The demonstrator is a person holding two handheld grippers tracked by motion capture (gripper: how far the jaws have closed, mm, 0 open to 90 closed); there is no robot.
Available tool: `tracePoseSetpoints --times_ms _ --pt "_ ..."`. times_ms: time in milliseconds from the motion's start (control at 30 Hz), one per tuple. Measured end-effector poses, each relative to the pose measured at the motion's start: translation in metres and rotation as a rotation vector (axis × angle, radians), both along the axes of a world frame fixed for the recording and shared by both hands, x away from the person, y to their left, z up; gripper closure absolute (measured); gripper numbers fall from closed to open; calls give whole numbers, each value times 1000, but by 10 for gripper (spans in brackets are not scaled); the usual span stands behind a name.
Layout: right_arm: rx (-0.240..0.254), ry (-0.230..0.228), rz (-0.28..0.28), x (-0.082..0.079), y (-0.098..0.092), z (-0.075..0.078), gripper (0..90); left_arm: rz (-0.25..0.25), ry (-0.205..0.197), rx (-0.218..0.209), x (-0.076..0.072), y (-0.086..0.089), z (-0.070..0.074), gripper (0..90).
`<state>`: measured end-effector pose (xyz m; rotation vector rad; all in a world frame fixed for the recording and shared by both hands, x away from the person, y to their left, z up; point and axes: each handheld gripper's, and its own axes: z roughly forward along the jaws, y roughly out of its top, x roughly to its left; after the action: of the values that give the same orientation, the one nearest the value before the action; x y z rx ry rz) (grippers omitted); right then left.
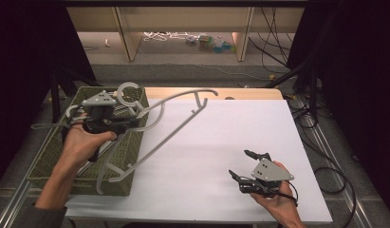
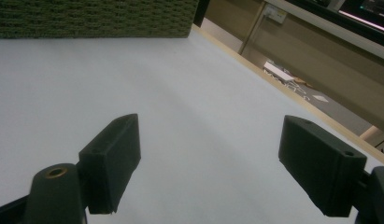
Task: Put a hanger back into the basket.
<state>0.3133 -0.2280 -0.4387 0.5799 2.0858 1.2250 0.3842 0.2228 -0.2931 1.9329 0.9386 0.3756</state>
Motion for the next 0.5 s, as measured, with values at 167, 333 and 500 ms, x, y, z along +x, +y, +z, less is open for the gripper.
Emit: tracePoseSetpoints --times_ms 167,333,500 --pt "21 15 4 -2 0 -2 212 60 19 -39 -1 26 11 820" --pt "44 25 5 -4 0 -3 203 163 -28 26 3 65 18 820" --pt "69 33 9 -6 -1 -3 199 217 -37 38 7 85 15 819"
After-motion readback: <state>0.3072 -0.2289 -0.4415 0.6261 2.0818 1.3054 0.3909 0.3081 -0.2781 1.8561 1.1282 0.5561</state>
